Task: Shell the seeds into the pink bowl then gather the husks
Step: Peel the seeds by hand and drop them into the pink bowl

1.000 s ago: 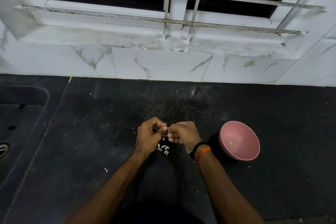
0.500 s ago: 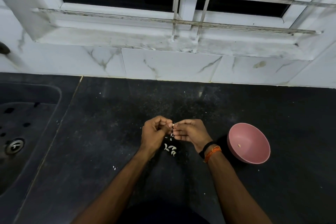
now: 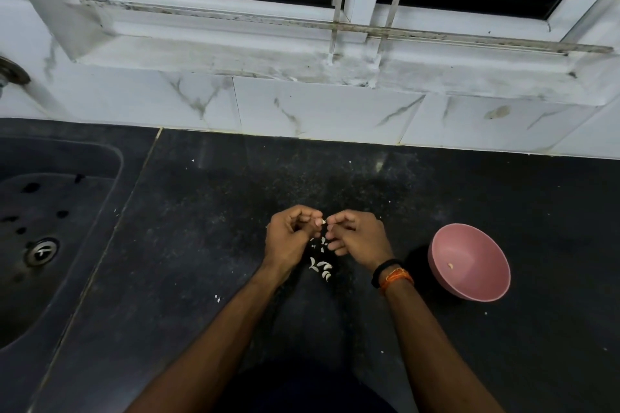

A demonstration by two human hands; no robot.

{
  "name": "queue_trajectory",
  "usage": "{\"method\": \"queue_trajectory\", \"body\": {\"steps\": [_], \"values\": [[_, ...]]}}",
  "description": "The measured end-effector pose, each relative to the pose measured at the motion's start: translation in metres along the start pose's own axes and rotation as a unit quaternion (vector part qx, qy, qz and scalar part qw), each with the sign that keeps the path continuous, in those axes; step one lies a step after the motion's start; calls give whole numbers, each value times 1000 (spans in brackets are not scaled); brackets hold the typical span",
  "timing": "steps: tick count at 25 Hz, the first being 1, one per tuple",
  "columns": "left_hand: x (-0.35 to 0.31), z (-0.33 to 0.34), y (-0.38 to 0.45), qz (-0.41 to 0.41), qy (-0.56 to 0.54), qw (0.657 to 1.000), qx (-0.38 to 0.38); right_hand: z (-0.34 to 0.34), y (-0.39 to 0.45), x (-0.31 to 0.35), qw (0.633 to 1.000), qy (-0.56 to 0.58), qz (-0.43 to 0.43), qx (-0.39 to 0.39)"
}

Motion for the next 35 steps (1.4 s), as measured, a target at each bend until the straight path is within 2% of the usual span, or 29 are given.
{"method": "queue_trajectory", "body": {"steps": [8, 13, 19, 23, 35], "values": [[-3, 0, 1, 19, 39, 999, 27, 3, 3, 1, 1000, 27, -1, 10], [0, -1, 0, 18, 59, 997, 39, 6, 4, 1, 998, 47, 27, 31], [-1, 0, -3, 2, 11, 999, 33, 11, 2, -7, 989, 100, 77, 72], [2, -2, -1, -4, -4, 1000, 29, 9, 2, -8, 981, 149, 78, 102], [-6, 1, -3, -27, -37, 998, 32, 7, 3, -6, 989, 115, 70, 61]]}}
Point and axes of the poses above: each hand's wrist, its own y-axis towards the middle knuckle, its own z-axis out of the palm, x = y × z, the point moved 5 cm from there along y, towards the middle knuckle, and after that the axes turned 15 degrees about z, right-handed, at the moved point
